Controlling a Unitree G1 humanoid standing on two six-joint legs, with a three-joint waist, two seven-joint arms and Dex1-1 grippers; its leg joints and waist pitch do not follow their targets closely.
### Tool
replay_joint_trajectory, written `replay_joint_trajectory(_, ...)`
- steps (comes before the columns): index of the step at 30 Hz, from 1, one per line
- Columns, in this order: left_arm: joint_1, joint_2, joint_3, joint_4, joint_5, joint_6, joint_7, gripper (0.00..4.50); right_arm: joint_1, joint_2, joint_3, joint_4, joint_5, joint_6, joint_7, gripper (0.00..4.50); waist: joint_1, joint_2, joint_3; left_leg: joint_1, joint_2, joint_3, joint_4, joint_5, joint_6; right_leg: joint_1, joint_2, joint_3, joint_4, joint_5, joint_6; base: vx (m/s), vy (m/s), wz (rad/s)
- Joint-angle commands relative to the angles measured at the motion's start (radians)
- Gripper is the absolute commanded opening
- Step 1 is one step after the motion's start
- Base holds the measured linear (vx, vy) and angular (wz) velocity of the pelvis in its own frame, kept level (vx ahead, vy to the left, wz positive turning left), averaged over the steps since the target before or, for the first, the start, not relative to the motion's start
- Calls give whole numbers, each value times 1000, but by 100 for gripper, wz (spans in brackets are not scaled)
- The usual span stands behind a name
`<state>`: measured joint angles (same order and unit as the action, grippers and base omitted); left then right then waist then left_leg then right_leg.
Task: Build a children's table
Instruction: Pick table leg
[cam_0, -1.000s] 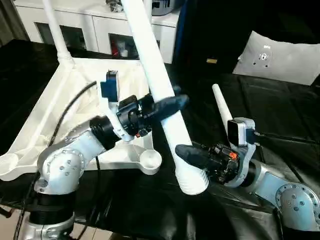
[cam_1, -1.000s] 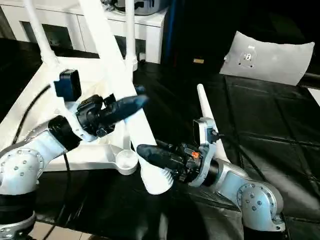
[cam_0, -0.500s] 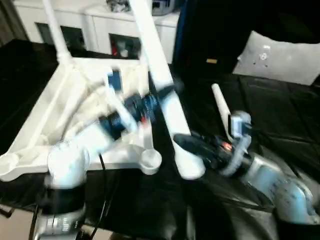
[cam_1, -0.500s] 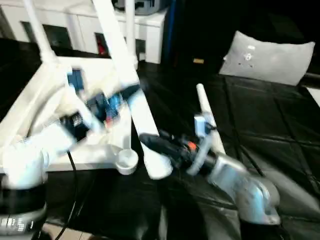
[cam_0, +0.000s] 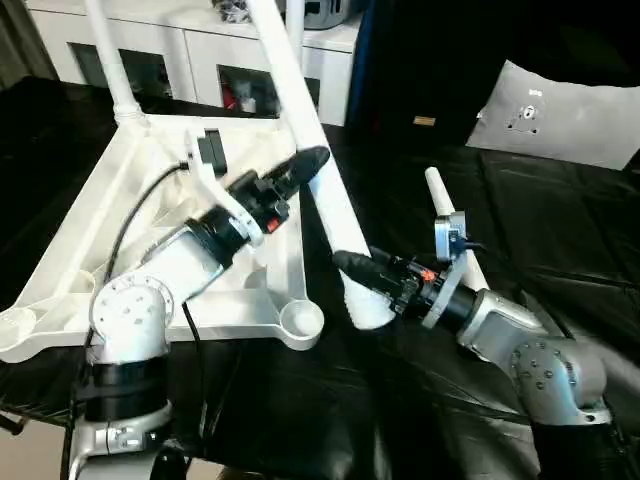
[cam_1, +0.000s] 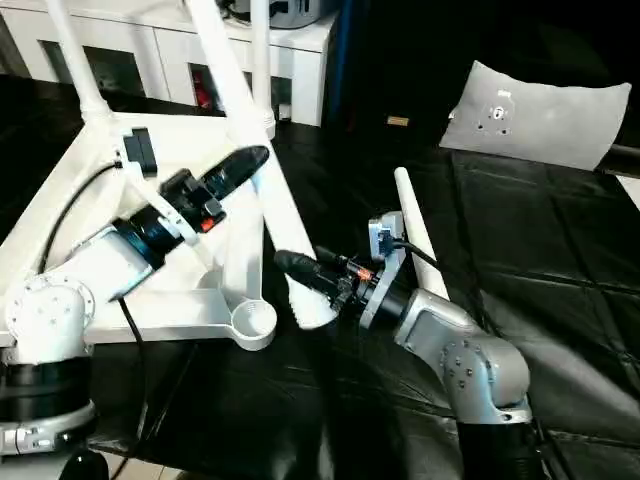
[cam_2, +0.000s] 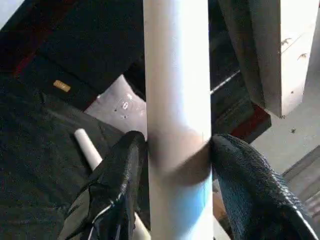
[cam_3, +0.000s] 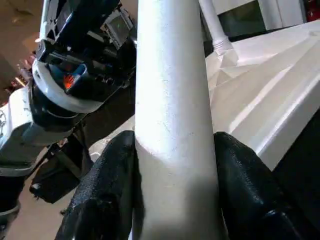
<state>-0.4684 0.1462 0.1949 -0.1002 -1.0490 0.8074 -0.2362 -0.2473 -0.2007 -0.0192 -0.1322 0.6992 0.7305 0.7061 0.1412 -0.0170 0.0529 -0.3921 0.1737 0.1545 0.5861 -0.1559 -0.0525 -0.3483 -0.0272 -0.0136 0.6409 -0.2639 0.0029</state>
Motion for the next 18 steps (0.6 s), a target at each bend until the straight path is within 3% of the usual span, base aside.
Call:
replay_joint_trajectory(1, 19, 7, -41, 4, 47, 12, -10, 228, -16, -8, 15, -5, -4, -27, 18, 190, -5, 4, -61, 29, 50, -14, -64, -146, -64, 21, -96, 39, -81, 9, -104, 0, 0, 0)
replay_joint_trajectory(3, 42, 14, -67, 20, 94, -5, -21, 228, -3, -12, 29, -16, -7, -23, 28, 190, -6, 7, -59, 30, 52, -16, -68, -160, -66, 19, -96, 39, -84, -7, -94, 0, 0, 0)
replay_joint_trajectory(7, 62, 29, -89, 19, 122, -11, -30, 226, 11, -11, 33, -27, -3, -21, 34, 190, -6, 4, -61, 29, 51, -15, -67, -156, -65, 21, -96, 40, -82, 10, -93, 0, 0, 0)
replay_joint_trajectory(18, 69, 19, -79, 34, 123, -11, -59, 226, 40, -42, 60, -80, 40, 12, 108, 189, -5, 2, -58, 29, 51, -14, -66, -167, -54, 20, -97, 40, -85, -17, -114, 0, 0, 0)
